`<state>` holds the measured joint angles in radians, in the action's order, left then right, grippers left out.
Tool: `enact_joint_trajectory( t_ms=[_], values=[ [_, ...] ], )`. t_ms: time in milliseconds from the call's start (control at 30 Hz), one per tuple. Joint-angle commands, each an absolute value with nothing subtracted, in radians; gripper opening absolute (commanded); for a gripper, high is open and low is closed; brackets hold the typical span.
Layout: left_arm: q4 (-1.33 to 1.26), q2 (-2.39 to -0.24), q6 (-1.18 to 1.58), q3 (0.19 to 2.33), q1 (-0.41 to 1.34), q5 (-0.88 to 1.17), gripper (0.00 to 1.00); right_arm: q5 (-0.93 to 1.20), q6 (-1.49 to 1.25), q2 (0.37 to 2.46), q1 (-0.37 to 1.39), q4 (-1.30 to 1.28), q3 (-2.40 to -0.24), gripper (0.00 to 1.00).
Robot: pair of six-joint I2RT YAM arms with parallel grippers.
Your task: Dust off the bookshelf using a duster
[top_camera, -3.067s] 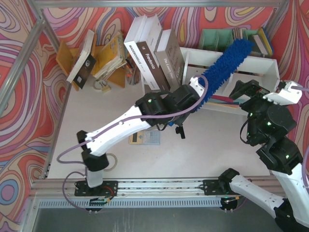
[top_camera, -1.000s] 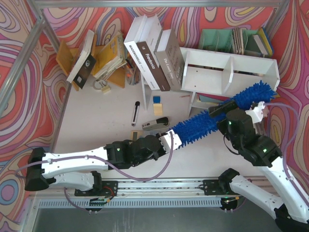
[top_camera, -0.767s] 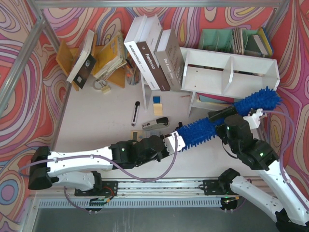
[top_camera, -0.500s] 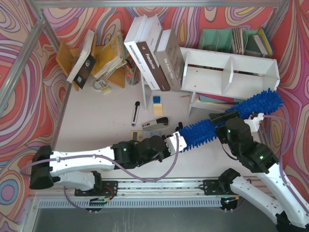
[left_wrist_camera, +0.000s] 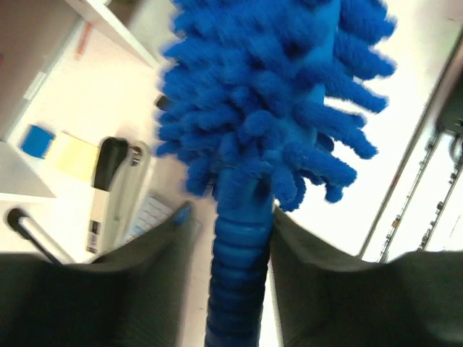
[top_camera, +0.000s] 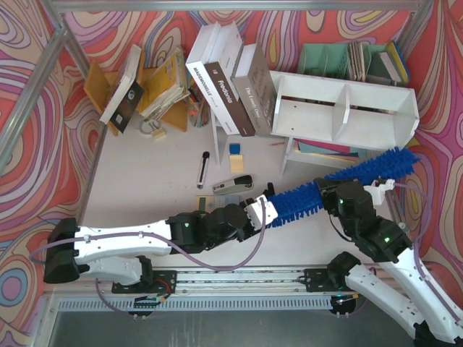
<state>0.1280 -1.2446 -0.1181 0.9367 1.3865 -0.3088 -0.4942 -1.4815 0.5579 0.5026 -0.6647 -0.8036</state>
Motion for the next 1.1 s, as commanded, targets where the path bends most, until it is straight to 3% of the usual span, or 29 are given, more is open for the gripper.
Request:
enact_joint_trajectory(
  t_ms=[0, 67, 233, 533, 900, 1067],
  values=[
    [0.032, -1.155, -0.059, 0.905, 1.384, -0.431, 0.55, -0.533, -1.592, 0.539, 0.499, -0.694, -0.736, 0.24],
    [0.054, -1.109, -0.047, 0.892, 1.384, -0.456, 0.74, -0.53, -1.628, 0.534, 0.499, -0.68, -0.696, 0.23],
    [0.081, -0.944, -0.025, 0.855, 1.384, -0.447, 0.97, -0.494, -1.699, 0.559, 0.499, -0.615, -0.598, 0.2],
    [-0.066, -0.701, -0.002, 0.753, 1.384, -0.659, 0.98, -0.481, -1.812, 0.648, 0.499, -0.51, -0.495, 0.19],
    [-0.315, -0.681, -0.097, 0.653, 1.382, -1.095, 0.98, -0.39, -1.921, 0.785, 0.497, -0.295, -0.363, 0.21],
    [-0.346, -0.681, -0.11, 0.632, 1.354, -1.161, 0.98, -0.392, -1.931, 0.833, 0.491, -0.243, -0.328, 0.26]
  ],
)
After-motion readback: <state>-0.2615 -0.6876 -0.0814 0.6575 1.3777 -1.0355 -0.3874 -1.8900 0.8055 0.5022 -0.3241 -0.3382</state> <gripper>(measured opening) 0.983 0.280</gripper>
